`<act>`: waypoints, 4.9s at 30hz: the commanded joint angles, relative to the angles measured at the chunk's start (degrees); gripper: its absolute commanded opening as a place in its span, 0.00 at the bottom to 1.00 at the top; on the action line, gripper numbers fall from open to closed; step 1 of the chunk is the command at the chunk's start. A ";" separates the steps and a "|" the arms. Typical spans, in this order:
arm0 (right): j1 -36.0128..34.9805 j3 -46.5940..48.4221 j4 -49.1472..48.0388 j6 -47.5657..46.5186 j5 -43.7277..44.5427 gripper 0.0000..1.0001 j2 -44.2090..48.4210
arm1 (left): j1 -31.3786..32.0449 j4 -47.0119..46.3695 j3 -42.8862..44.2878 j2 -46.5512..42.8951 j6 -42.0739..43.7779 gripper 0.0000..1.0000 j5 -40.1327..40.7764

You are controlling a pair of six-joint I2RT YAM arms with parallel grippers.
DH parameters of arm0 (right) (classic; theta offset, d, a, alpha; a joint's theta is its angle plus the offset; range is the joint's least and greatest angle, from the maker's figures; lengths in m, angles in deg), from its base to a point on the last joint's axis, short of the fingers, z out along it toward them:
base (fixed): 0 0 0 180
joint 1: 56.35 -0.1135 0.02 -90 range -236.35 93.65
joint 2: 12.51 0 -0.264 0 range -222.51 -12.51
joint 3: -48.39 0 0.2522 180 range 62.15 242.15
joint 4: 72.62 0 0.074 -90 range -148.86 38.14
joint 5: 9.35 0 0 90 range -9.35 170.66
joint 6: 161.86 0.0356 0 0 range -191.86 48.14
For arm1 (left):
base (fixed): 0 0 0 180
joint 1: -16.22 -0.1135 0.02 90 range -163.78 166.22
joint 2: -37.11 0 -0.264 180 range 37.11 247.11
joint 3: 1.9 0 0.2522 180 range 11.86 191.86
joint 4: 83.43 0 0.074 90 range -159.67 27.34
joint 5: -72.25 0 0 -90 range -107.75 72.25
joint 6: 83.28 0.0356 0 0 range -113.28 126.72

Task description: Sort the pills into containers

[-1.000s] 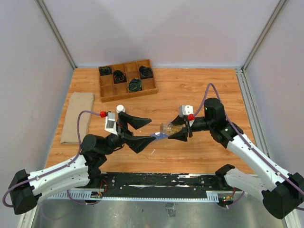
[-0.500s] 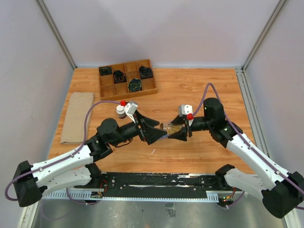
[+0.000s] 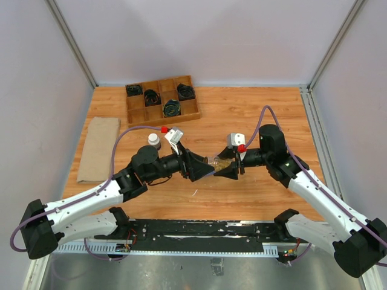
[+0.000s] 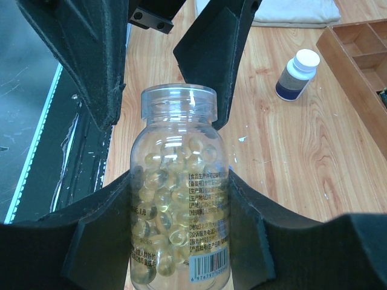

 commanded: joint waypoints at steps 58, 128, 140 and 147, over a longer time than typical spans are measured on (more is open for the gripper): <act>0.68 0.94 -0.45 -0.95 -2.40 0.02 0.25 | -6.89 -9.48 -7.83 -8.59 30.06 0.99 -8.58; 0.77 1.21 -0.10 -1.10 -0.84 0.02 -0.28 | 8.37 -6.64 -2.39 0.25 8.81 0.08 12.03; 0.86 1.06 -0.19 -1.16 -1.08 0.02 0.09 | 4.96 -16.07 -8.96 -10.47 5.55 0.93 9.44; 0.86 1.12 -0.28 -1.11 -1.02 0.02 0.08 | 4.92 -10.92 -7.26 -11.91 -3.70 0.99 13.39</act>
